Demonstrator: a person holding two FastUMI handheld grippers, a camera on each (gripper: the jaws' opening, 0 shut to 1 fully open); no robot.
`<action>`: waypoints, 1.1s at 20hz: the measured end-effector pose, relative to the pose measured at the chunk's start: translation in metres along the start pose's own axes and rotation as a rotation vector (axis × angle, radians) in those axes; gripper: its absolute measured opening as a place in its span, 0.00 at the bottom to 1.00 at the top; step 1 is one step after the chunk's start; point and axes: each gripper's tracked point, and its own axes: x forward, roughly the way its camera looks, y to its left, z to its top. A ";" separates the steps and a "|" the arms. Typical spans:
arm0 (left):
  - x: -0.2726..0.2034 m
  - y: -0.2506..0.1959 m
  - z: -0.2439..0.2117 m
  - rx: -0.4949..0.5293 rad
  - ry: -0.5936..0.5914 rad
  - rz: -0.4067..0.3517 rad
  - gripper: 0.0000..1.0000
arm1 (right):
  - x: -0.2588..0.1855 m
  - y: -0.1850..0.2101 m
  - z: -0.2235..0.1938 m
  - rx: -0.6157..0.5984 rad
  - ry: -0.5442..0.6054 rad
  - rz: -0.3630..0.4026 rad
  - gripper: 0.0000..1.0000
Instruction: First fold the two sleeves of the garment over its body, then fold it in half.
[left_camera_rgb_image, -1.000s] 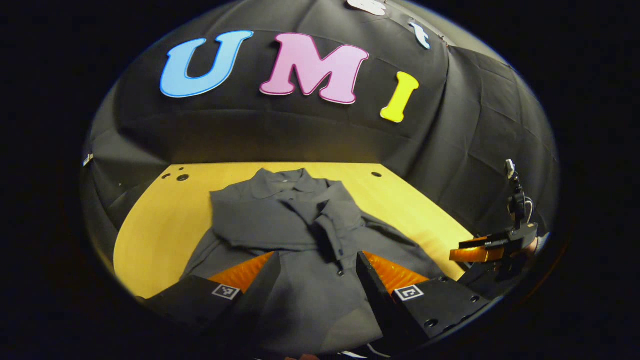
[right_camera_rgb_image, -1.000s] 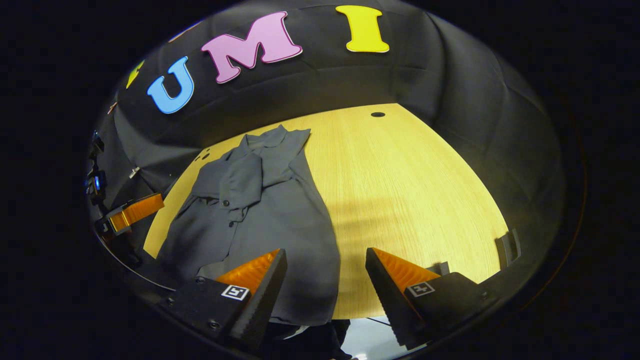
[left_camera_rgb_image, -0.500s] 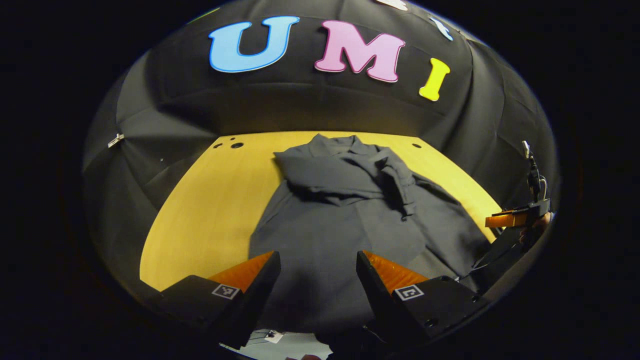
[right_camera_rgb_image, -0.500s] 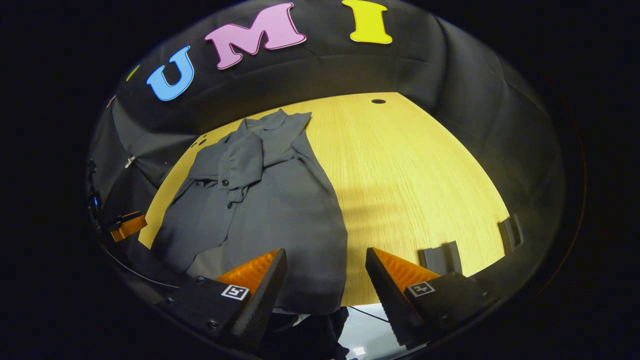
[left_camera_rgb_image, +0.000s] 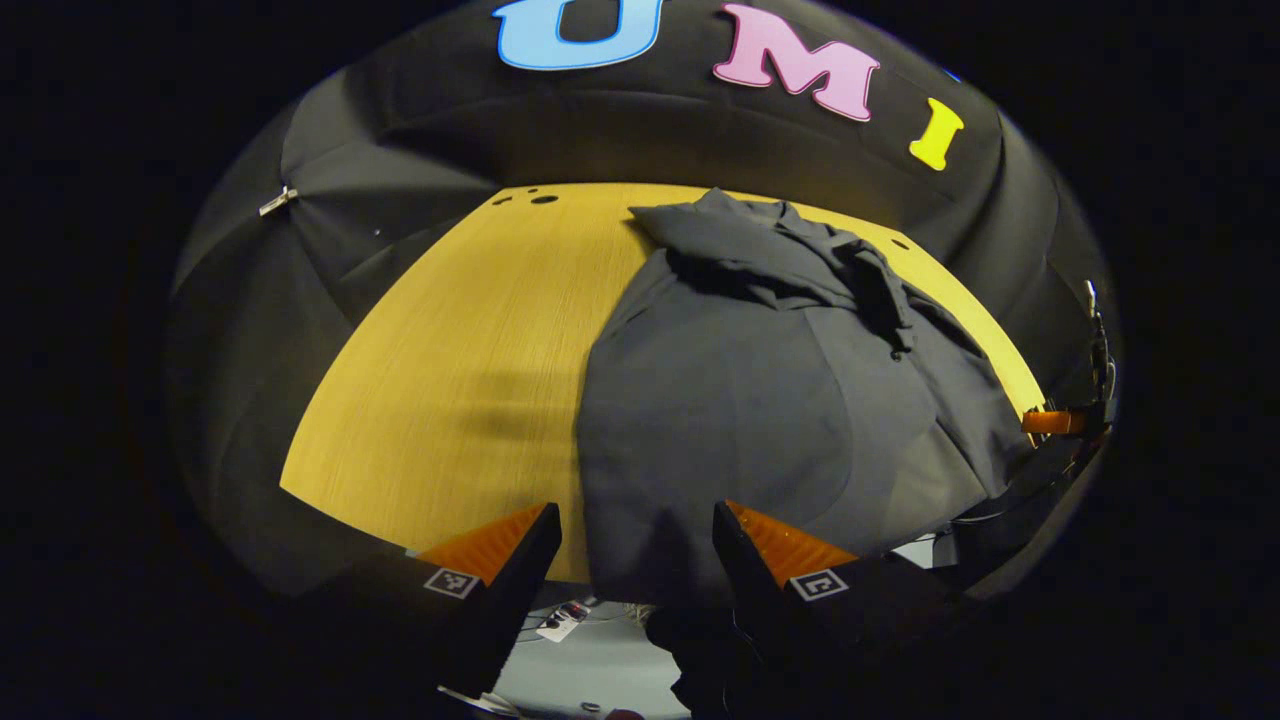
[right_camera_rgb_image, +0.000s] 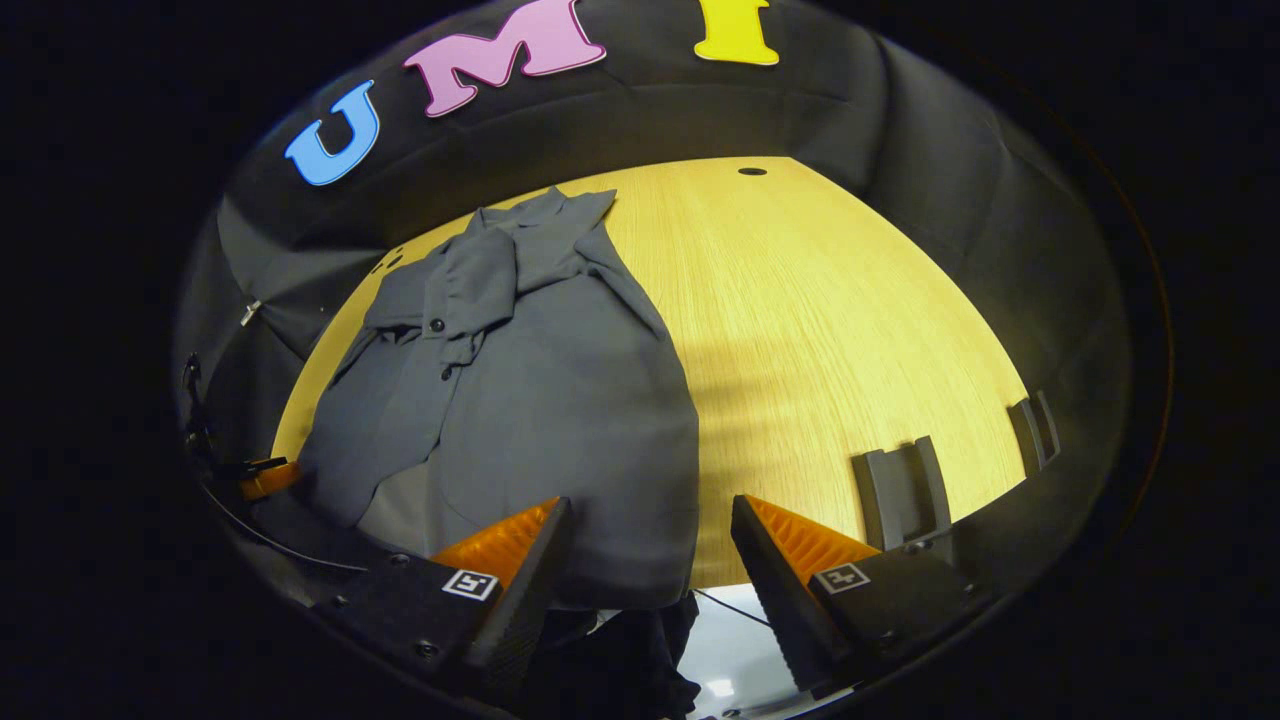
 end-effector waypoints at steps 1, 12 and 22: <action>0.004 0.001 -0.006 -0.010 0.017 0.003 0.97 | 0.001 0.001 -0.003 0.002 0.005 0.002 0.98; 0.023 0.000 -0.010 0.021 0.095 0.060 0.98 | 0.030 0.018 -0.011 -0.128 0.041 -0.050 0.98; 0.029 -0.040 0.016 0.116 0.052 -0.056 0.06 | 0.039 0.049 0.006 -0.105 0.026 0.071 0.06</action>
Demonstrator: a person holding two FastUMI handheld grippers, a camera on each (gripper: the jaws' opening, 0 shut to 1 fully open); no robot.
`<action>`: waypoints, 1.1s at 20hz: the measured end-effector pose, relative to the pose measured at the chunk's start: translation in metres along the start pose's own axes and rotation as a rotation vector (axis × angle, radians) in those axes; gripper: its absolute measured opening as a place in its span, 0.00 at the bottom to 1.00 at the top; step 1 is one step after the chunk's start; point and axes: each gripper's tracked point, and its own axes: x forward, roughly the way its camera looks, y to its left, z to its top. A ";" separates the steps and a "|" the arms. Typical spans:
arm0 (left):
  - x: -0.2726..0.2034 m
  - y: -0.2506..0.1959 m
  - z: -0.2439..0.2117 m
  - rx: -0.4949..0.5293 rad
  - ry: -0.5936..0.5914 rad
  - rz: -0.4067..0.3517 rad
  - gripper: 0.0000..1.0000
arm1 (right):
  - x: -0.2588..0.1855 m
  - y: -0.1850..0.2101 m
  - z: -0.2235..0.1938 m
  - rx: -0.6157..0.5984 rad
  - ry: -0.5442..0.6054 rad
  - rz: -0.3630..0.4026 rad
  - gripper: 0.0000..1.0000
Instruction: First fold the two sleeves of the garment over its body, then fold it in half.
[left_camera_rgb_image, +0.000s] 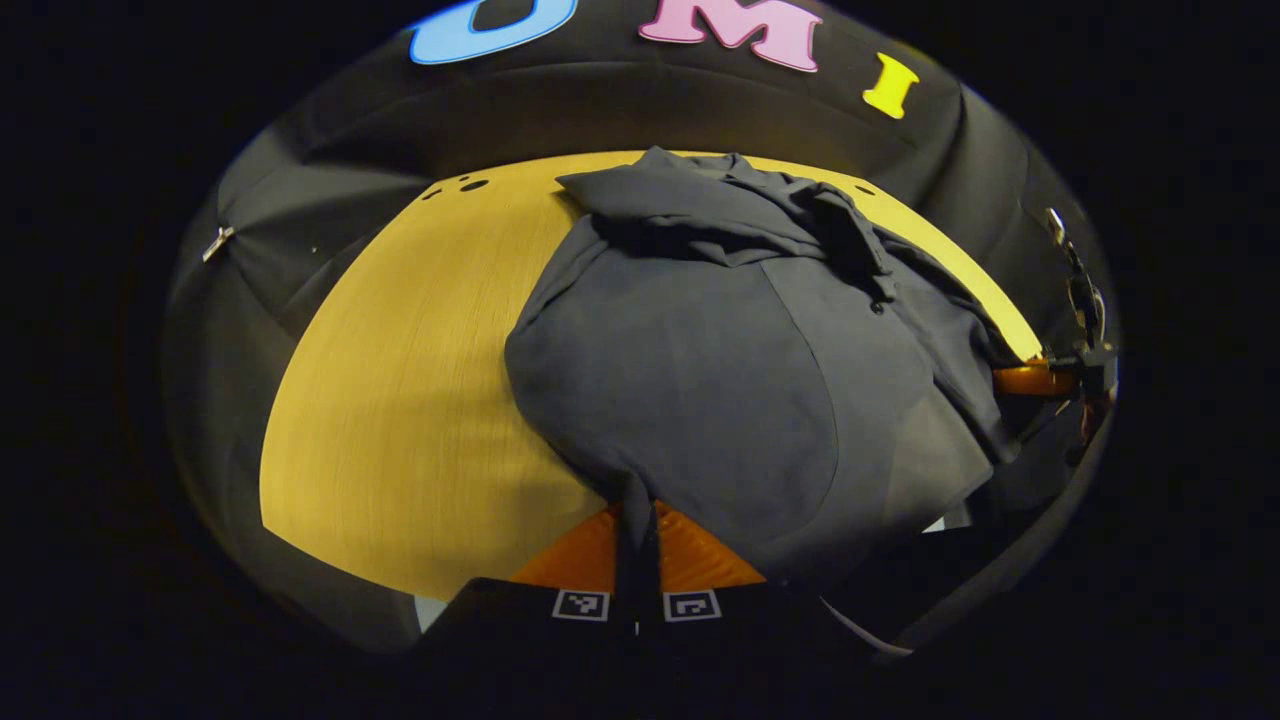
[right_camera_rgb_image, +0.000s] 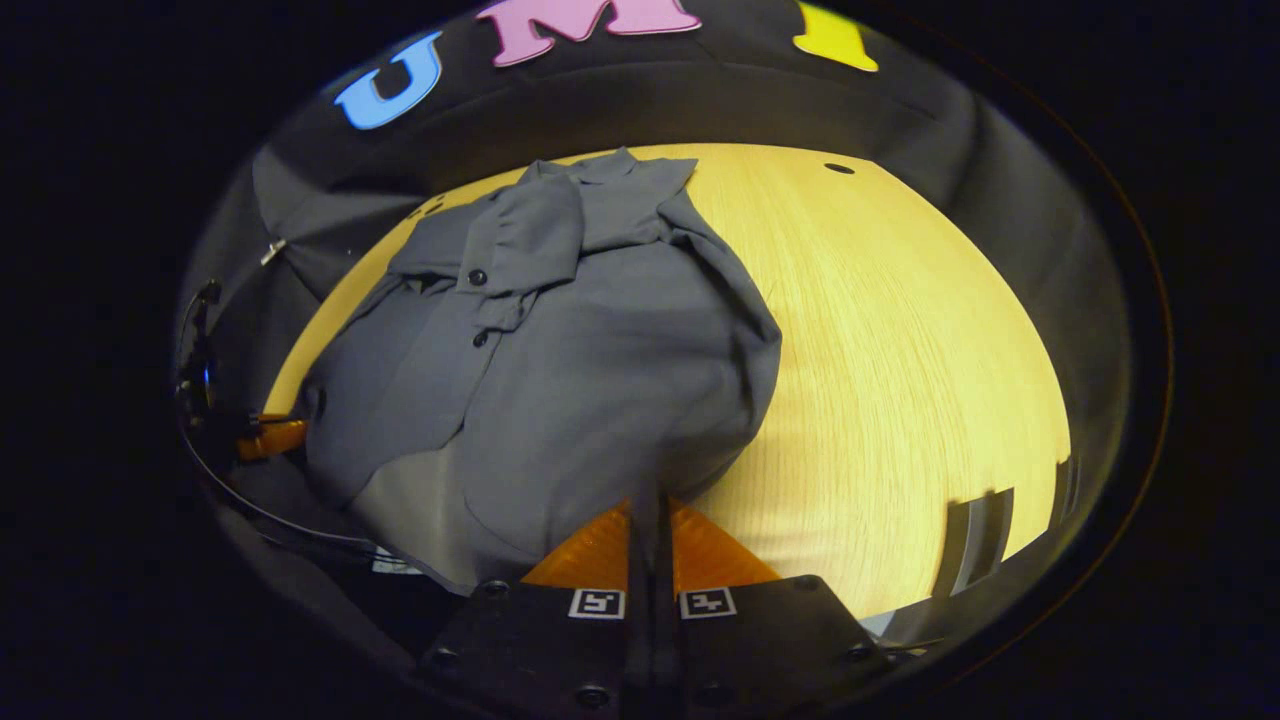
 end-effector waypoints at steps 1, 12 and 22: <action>-0.004 0.000 0.013 -0.014 -0.027 -0.004 0.06 | -0.006 -0.004 0.008 0.018 -0.029 -0.005 0.05; -0.040 0.012 0.154 -0.082 -0.294 0.001 0.06 | -0.041 0.000 0.157 0.082 -0.342 0.029 0.05; -0.037 0.040 0.249 -0.115 -0.460 0.029 0.06 | -0.033 -0.003 0.264 0.005 -0.499 0.051 0.05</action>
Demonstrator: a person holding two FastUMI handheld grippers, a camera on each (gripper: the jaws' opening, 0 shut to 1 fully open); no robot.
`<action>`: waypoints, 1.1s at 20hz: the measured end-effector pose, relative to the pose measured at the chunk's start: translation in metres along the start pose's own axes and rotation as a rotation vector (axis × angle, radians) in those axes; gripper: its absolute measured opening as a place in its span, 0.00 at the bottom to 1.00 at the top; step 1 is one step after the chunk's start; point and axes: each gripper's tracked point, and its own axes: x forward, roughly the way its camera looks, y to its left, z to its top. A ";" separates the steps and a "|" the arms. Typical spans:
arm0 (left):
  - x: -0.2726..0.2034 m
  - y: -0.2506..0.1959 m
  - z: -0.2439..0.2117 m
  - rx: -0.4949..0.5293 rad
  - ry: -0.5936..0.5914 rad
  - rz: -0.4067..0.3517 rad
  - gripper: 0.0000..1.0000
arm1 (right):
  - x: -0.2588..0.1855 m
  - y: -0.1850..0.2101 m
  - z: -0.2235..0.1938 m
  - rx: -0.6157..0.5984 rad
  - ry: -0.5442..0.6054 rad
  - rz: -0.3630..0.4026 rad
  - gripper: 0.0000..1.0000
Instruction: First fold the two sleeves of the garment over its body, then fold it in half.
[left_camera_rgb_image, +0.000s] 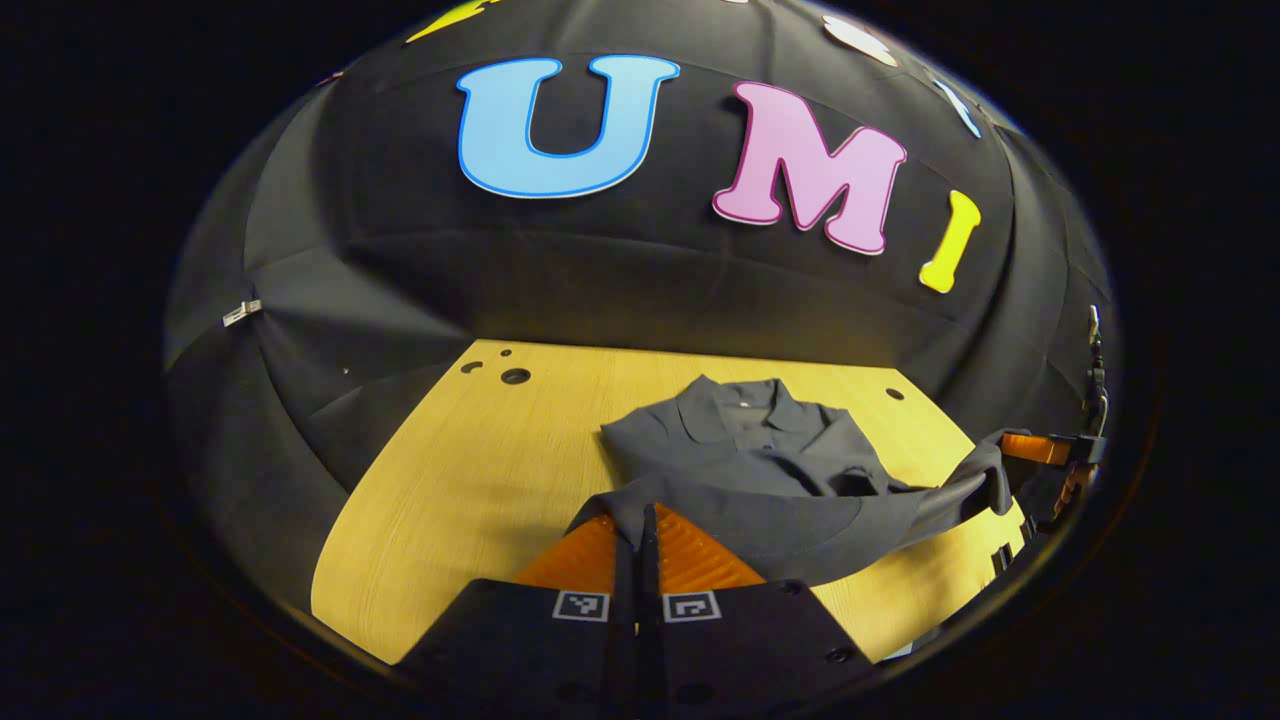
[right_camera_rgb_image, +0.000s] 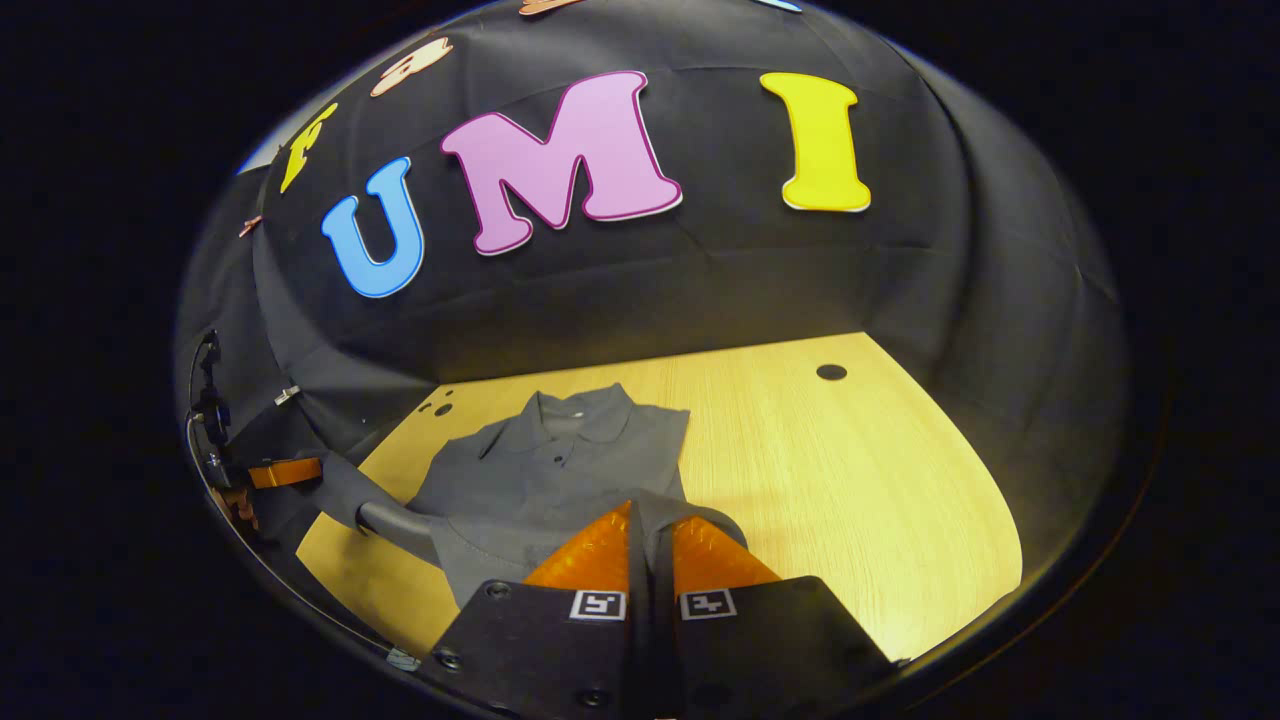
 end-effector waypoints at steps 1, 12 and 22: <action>0.007 0.001 0.008 0.001 -0.015 0.003 0.05 | 0.007 0.000 0.008 -0.009 -0.010 0.004 0.05; 0.097 0.010 0.068 0.037 -0.099 0.010 0.05 | 0.106 -0.009 0.066 -0.013 -0.097 -0.005 0.05; 0.194 0.012 0.075 0.023 -0.125 0.014 0.05 | 0.192 -0.034 0.055 -0.036 -0.102 -0.078 0.05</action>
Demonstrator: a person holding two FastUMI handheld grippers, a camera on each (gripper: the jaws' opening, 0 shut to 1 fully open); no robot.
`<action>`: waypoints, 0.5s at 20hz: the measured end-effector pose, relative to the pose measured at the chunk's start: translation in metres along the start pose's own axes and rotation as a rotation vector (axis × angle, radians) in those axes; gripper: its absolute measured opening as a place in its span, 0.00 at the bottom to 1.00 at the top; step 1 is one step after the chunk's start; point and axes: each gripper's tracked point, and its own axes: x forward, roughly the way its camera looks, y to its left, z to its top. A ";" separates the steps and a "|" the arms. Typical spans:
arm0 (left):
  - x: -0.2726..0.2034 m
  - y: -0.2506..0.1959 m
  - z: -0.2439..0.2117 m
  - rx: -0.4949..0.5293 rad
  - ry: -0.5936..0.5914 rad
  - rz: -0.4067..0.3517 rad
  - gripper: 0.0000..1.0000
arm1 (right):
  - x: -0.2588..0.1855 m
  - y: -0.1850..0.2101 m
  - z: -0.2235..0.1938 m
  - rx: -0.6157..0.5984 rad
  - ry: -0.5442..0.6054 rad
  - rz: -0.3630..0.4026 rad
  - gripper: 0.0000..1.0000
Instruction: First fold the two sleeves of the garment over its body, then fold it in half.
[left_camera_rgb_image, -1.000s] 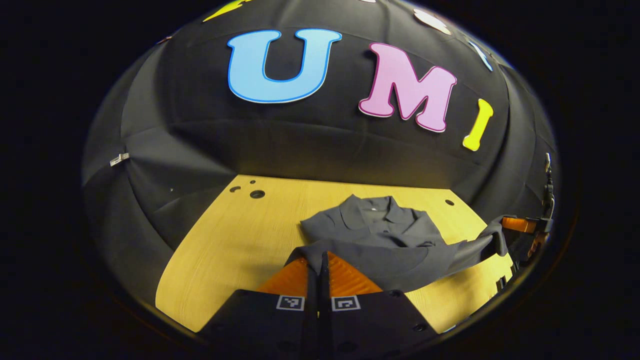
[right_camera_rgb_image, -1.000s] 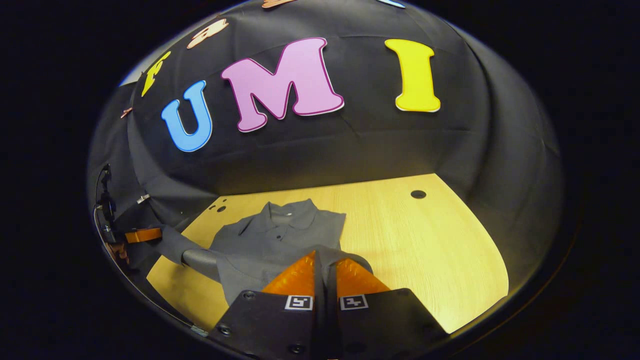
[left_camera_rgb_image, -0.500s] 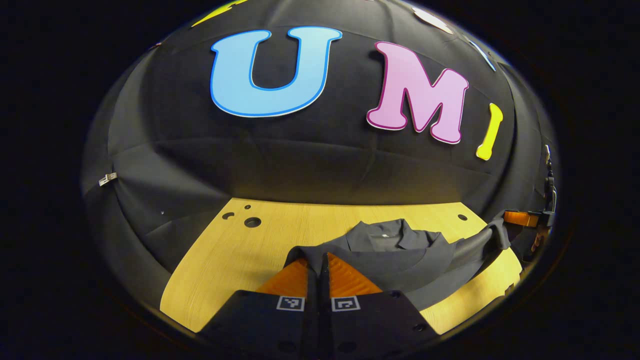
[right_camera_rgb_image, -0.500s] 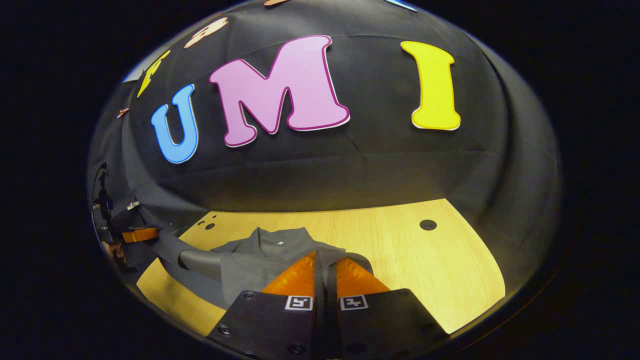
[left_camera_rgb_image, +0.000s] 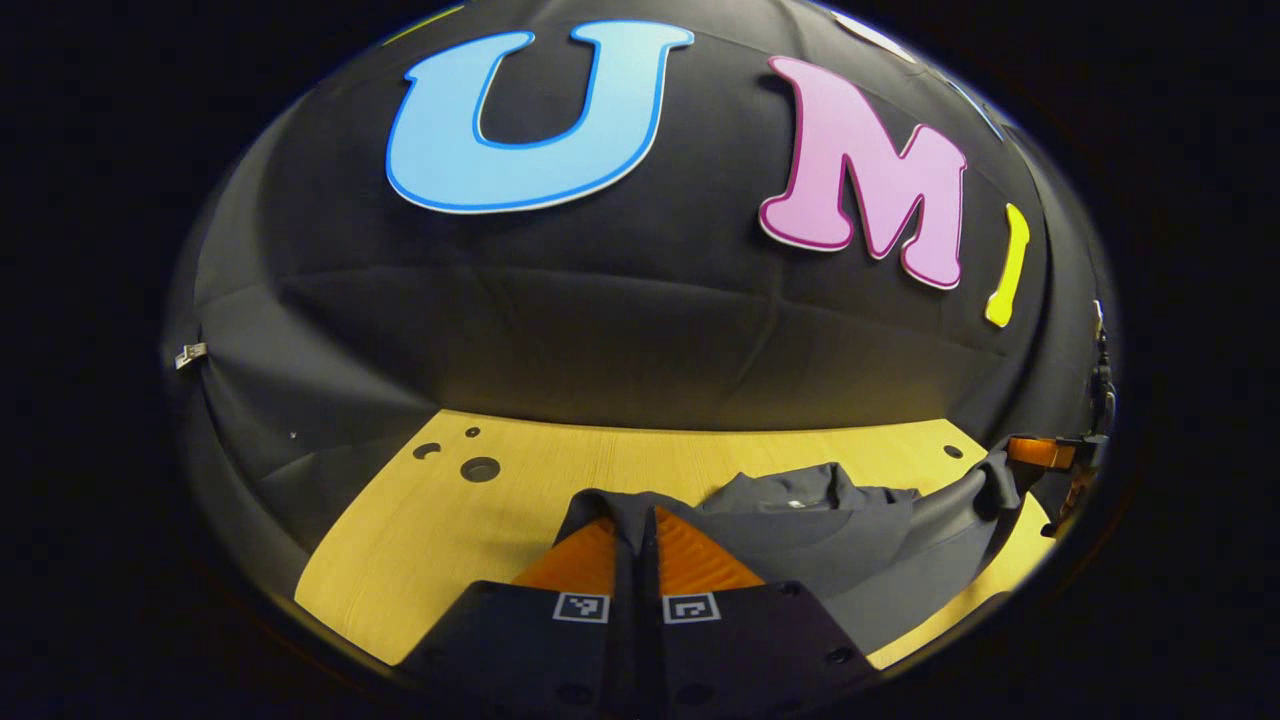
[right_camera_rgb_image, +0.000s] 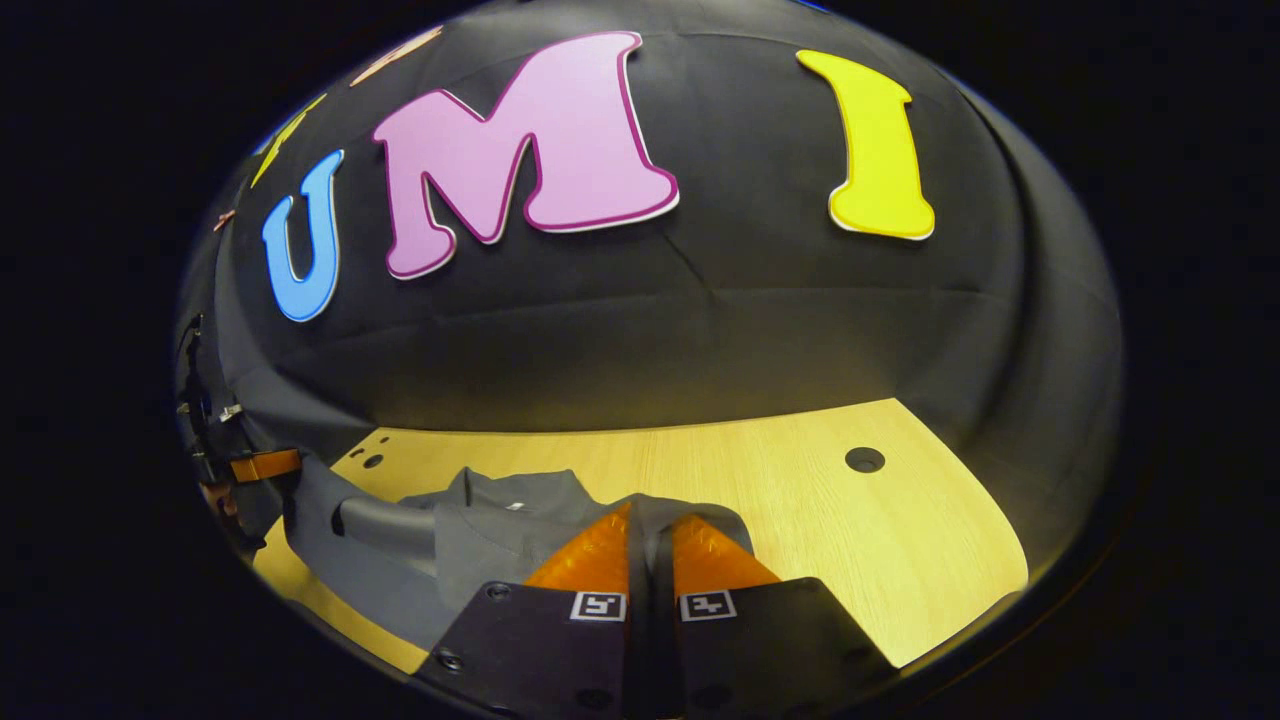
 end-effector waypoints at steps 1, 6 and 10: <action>0.010 0.000 -0.004 0.002 0.009 0.004 0.05 | 0.008 -0.002 -0.004 -0.001 0.005 -0.004 0.05; 0.055 0.002 -0.026 0.048 0.047 0.025 0.05 | 0.049 -0.009 -0.029 -0.030 0.041 -0.011 0.05; 0.082 0.006 -0.051 0.059 0.088 0.049 0.05 | 0.070 -0.016 -0.063 -0.036 0.086 -0.030 0.05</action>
